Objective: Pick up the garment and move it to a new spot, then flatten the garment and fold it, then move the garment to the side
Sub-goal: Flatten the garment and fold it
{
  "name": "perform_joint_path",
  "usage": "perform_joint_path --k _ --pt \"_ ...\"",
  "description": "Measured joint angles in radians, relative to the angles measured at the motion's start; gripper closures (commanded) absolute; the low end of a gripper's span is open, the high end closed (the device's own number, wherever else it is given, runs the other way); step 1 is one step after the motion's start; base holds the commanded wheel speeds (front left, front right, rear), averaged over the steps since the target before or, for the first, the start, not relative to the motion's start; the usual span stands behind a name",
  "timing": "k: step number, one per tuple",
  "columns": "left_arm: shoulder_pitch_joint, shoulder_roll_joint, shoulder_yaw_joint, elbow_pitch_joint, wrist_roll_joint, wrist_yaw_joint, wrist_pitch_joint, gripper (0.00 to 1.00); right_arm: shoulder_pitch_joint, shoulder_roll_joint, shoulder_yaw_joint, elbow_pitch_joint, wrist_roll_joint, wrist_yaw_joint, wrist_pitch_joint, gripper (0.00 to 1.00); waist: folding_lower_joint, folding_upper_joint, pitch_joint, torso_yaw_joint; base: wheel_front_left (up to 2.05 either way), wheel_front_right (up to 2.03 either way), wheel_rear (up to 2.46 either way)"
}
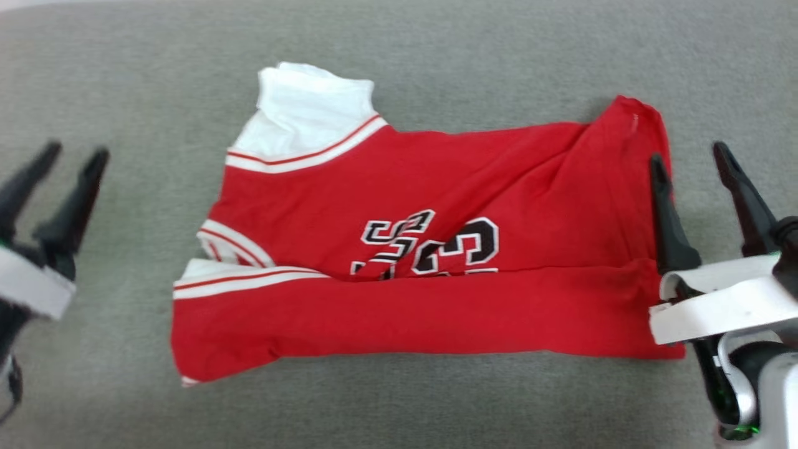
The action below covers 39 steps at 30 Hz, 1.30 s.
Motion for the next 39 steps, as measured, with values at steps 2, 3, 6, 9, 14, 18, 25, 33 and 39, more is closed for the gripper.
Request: perform_joint_path --k 2,3,6,9,14,18,25,33,39 --pt "-0.048 -0.007 -0.007 0.021 0.046 0.0 -0.002 0.0 -0.005 0.009 0.011 0.003 -0.007 0.0 -0.033 0.0 0.0 0.0 0.011 -0.017 0.0 0.0 0.0" --pt "-0.077 -0.003 -0.013 0.03 0.06 0.0 0.005 0.0 -0.005 0.012 0.016 0.005 -0.012 0.0 -0.043 0.0 0.0 0.0 0.017 -0.027 0.0 0.0 0.0" --pt "-0.196 0.003 -0.031 0.058 0.062 0.0 0.063 0.0 -0.004 0.016 0.022 -0.006 -0.021 0.0 -0.072 0.0 0.0 0.0 0.039 -0.059 0.0 0.0 0.0" --pt "-0.311 0.021 -0.051 0.103 0.069 0.0 0.125 0.0 -0.002 0.018 0.038 -0.026 -0.008 0.0 -0.099 0.0 0.0001 0.0 0.066 -0.095 0.0 0.0 0.0" --pt "-0.45 0.056 -0.125 0.157 0.046 0.0 0.295 0.0 0.027 0.018 0.06 -0.044 0.034 0.0 -0.13 0.0 0.0 0.0 0.112 -0.161 0.0 0.0 0.0" --pt "-0.515 0.1 -0.205 0.158 -0.04 0.0 0.537 0.0 0.041 0.019 0.079 -0.051 0.051 0.0 -0.147 0.0 0.0 0.0001 0.145 -0.214 0.0 0.0 0.0" --pt "-0.629 0.14 -0.257 0.134 -0.181 0.0 0.862 0.0 0.047 0.018 0.092 -0.046 0.073 0.0 -0.161 0.0 0.0 0.0001 0.201 -0.275 0.0 0.0 0.0" --pt "-0.708 0.112 -0.281 0.155 -0.212 0.0 0.979 0.0 0.047 0.019 0.111 -0.053 0.078 0.0 -0.17 0.0 0.0 0.0 0.252 -0.313 0.0 0.0 0.0" --pt "-0.723 0.093 -0.29 0.15 -0.24 0.0 0.993 1.0 0.035 0.019 0.113 -0.055 0.085 0.0 -0.145 0.0 0.0 0.0 0.261 -0.314 0.0 0.0 0.0"
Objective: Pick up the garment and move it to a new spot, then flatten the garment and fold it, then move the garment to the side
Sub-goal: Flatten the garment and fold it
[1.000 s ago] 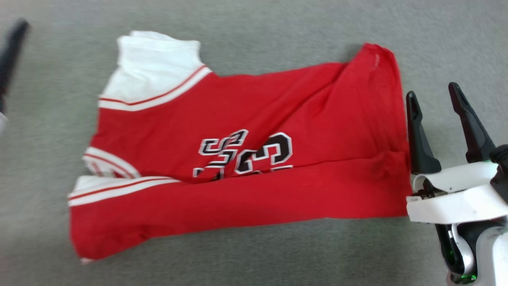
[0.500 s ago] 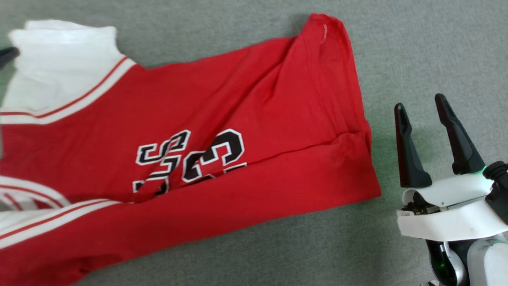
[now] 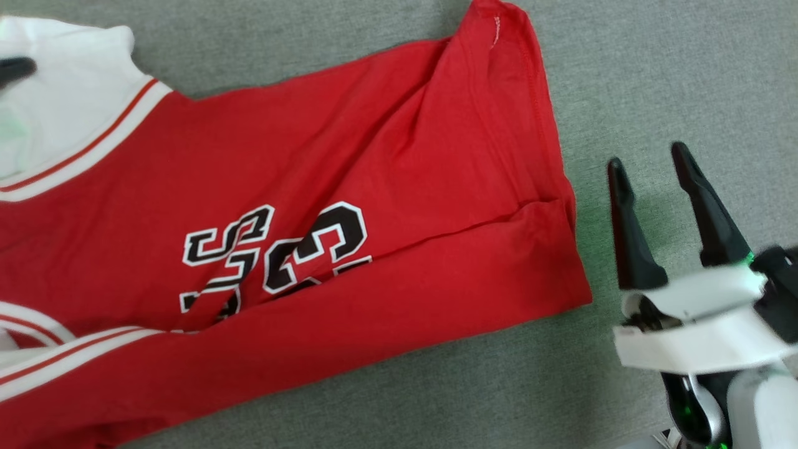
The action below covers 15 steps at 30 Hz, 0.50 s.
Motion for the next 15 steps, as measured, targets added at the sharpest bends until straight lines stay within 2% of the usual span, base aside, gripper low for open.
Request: perform_joint_path --k 3,6,11,15 --pt "0.001 -0.008 -0.01 -0.012 0.0 0.0 -0.006 1.0 -0.056 0.0 0.026 0.016 0.008 0.0 0.077 0.0 0.0 0.0001 -0.005 0.01 0.0 0.0 0.0" --pt "0.002 -0.011 -0.016 -0.023 -0.003 0.0 -0.014 1.0 -0.158 0.0 0.045 0.054 0.011 0.0 0.212 0.0 0.0 0.0 -0.009 0.021 0.0 0.0 0.0" --pt "0.001 -0.028 -0.03 -0.045 -0.002 0.0 -0.032 1.0 -0.389 0.001 0.06 0.16 0.002 0.0 0.472 0.0 0.0 0.0001 -0.008 0.047 0.0 0.0 0.0" --pt "-0.001 -0.044 -0.044 -0.062 0.0 0.0 -0.042 1.0 -0.528 0.002 0.045 0.27 0.068 0.0 0.69 0.0 0.0 0.0 -0.007 0.071 0.0 0.0 0.0"
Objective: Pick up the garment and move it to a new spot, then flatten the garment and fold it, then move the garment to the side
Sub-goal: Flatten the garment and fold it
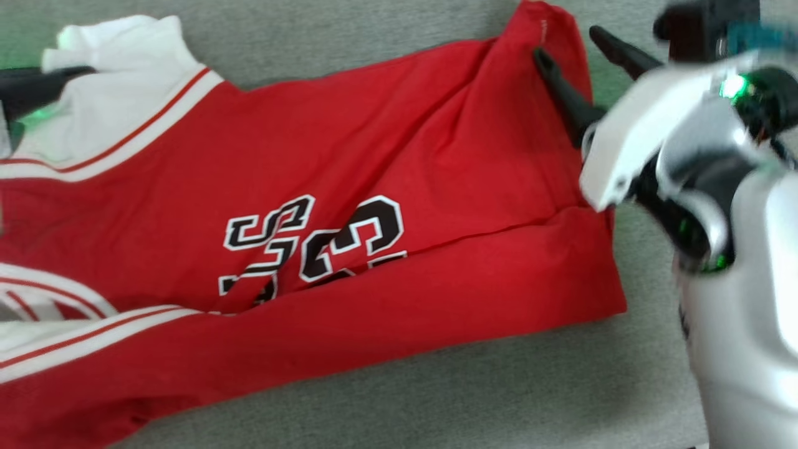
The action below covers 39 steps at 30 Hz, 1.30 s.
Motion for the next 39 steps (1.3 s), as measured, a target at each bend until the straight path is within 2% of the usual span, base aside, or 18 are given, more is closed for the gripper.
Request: perform_joint_path --k 3,5,10,14,19,20,21,22,23,28,34,39 --pt "-0.002 -0.01 -0.011 -0.013 0.0 0.0 -0.008 1.0 -0.087 -0.001 -0.023 0.065 0.03 0.0 0.135 0.0 0.0 0.0 0.0 0.018 0.0 0.0 0.0" --pt "-0.007 -0.016 -0.017 -0.021 0.0 0.0 -0.012 1.0 -0.138 0.0 -0.049 0.096 0.04 0.0 0.186 0.0 0.0 0.0 0.001 0.03 0.0 0.0 0.0" --pt "-0.018 -0.026 -0.034 -0.033 0.0 0.0 -0.02 1.0 -0.213 -0.001 -0.102 0.176 0.039 0.0 0.266 0.0 0.0 0.0 0.005 0.054 0.0 0.0 0.0" --pt "-0.022 -0.028 -0.049 -0.04 0.0 0.0 -0.026 1.0 -0.221 -0.001 -0.088 0.24 0.039 0.0 0.345 0.0 0.0 0.0 0.005 0.066 0.0 0.0 0.0" --pt "-0.029 -0.028 -0.063 -0.045 -0.001 0.0 -0.035 1.0 -0.221 -0.001 -0.072 0.27 0.044 0.0 0.354 0.0 0.0 0.0 0.009 0.073 0.0 0.0 0.0" --pt "-0.033 -0.029 -0.066 -0.046 -0.002 0.0 -0.04 1.0 -0.227 -0.004 -0.056 0.278 0.044 0.0 0.35 0.29 0.0 0.0 0.011 0.076 0.0 0.0 0.0" --pt "-0.035 -0.03 -0.068 -0.048 -0.003 0.0 -0.043 1.0 -0.229 -0.003 -0.056 0.278 0.045 0.0 0.335 0.52 0.0 0.0 0.012 0.077 0.0 0.0 0.0" --pt "-0.035 -0.032 -0.068 -0.05 -0.007 0.0 -0.049 1.0 -0.229 -0.003 -0.054 0.279 0.047 0.0 0.321 0.85 0.0 0.0 0.012 0.078 0.0 0.0 0.0" --pt "-0.035 -0.034 -0.068 -0.052 -0.014 0.0 -0.055 1.0 -0.229 -0.003 -0.054 0.282 0.048 0.0 0.306 1.0 0.0 0.0 0.013 0.08 0.0 0.0 0.0" --pt "-0.034 -0.053 -0.064 -0.066 -0.04 0.0 -0.102 1.0 -0.23 -0.001 -0.048 0.281 0.046 0.0 0.24 1.0 0.0 0.0 -0.001 0.09 0.0 0.0 0.0" --pt "-0.001 -0.054 -0.027 -0.132 -0.079 0.0 -0.197 1.0 -0.189 -0.007 0.007 0.195 0.075 0.0 0.212 1.0 0.0 0.0 -0.044 0.11 0.0 0.0 0.0" --pt "0.066 -0.015 0.002 -0.258 -0.092 0.0 -0.285 1.0 -0.088 -0.082 0.035 0.07 0.124 0.0 0.257 1.0 0.0 0.0 -0.09 0.139 0.0 0.0 0.0"
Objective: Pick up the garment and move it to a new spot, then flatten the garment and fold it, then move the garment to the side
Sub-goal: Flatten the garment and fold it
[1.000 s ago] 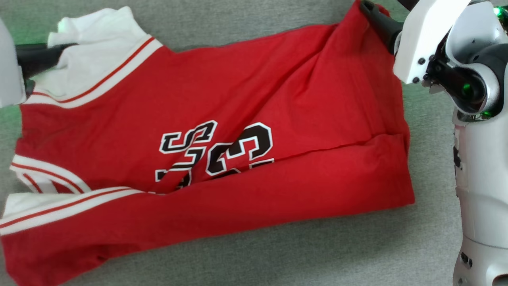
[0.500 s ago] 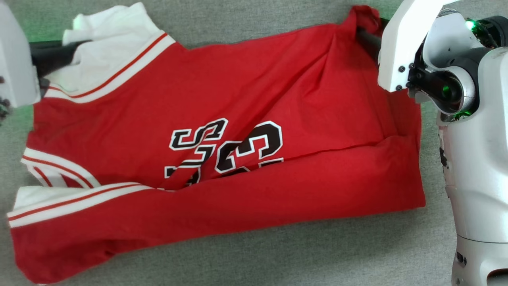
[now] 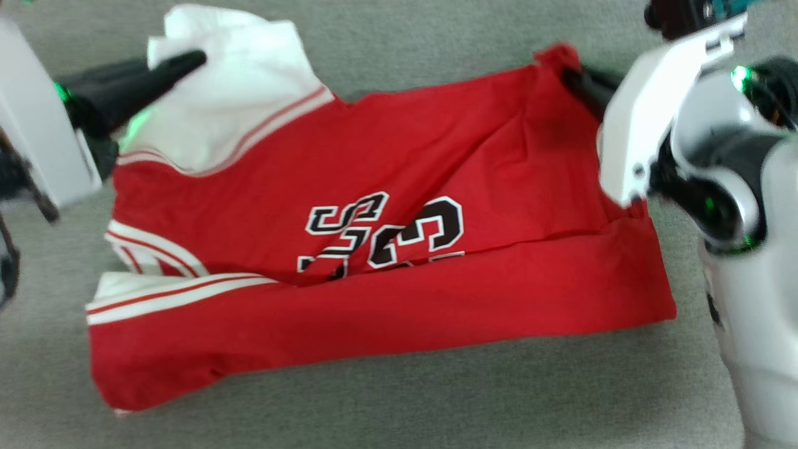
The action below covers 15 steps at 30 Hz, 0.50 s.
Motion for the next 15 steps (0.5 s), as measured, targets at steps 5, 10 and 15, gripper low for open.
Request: perform_joint_path --k 5,10,15 --pt "0.124 0.063 0.001 -0.159 0.002 0.0 -0.113 1.0 0.146 -0.094 0.022 -0.161 0.078 0.0 0.086 1.0 0.0 0.0 -0.041 0.041 0.0 0.0 0.0" --pt "0.261 0.135 -0.019 -0.275 0.03 0.0 -0.257 1.0 0.304 -0.157 0.001 -0.317 0.124 0.0 0.16 1.0 0.0 0.0 -0.074 0.083 0.0 0.0 0.0" --pt "0.379 0.187 -0.052 -0.312 0.057 0.0 -0.416 1.0 0.432 -0.174 -0.068 -0.419 0.146 0.0 0.204 1.0 0.0 0.0 -0.099 0.112 0.0 0.0 0.0"
